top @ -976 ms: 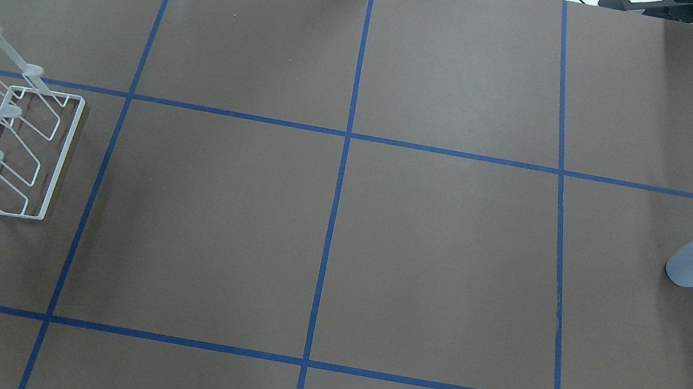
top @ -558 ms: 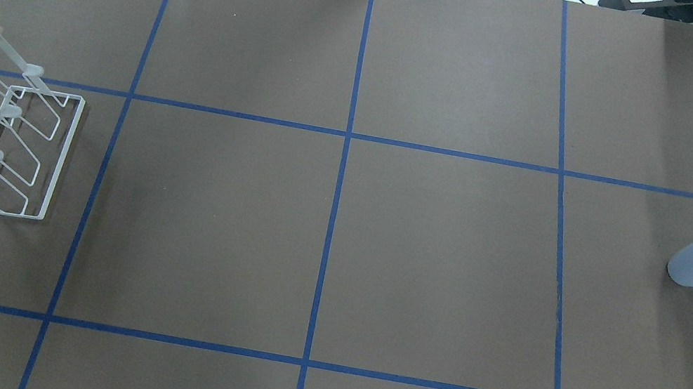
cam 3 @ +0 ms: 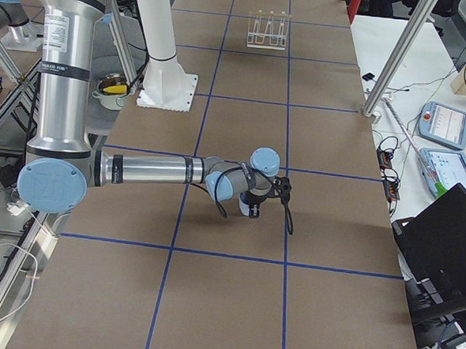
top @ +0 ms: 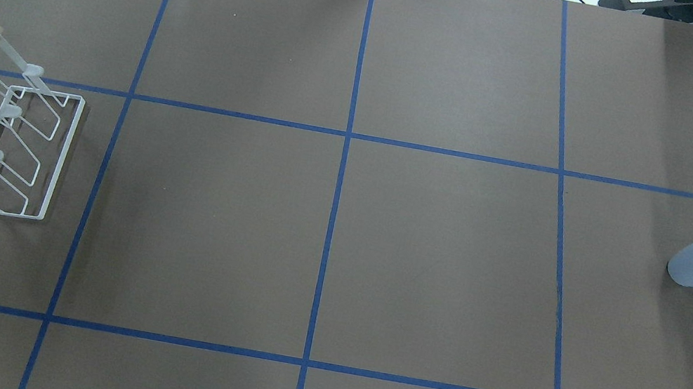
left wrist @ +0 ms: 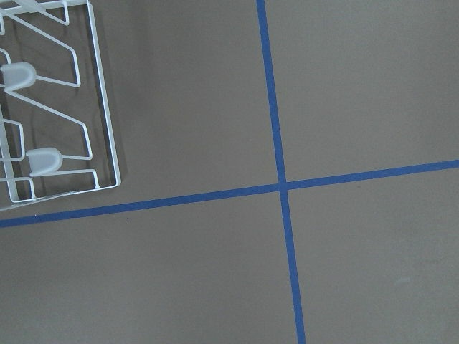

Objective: Hang cup on cup holder
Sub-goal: 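Lower the right gripper onto the light blue cup and grasp it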

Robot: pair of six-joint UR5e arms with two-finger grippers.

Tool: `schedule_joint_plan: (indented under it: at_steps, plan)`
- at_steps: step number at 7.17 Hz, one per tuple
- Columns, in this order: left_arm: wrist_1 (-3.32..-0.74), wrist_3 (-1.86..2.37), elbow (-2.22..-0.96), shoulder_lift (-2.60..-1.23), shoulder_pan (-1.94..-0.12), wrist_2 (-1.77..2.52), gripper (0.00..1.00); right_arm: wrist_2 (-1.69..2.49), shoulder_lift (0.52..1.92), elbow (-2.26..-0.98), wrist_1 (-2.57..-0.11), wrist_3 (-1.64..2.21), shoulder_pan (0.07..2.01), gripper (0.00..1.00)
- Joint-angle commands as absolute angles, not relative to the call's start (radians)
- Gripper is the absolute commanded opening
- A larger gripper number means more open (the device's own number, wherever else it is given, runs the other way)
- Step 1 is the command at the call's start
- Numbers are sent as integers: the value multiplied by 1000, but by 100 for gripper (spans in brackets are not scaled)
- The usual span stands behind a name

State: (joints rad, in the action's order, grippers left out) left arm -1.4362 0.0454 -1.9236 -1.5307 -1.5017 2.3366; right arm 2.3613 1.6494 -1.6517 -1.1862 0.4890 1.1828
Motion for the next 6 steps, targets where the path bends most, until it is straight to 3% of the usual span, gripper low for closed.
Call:
schedule_joint_plan:
  at_steps: [1,6]
  plan:
    - [-1437,80,-1925,-1542,-1502,2338,99,2364,1654,-1651,-1187,485,1180,0]
    - [-1440,194,-1945,-1598,-1496,2359,99,2552,1616,-1756,-1180,629,1244,0]
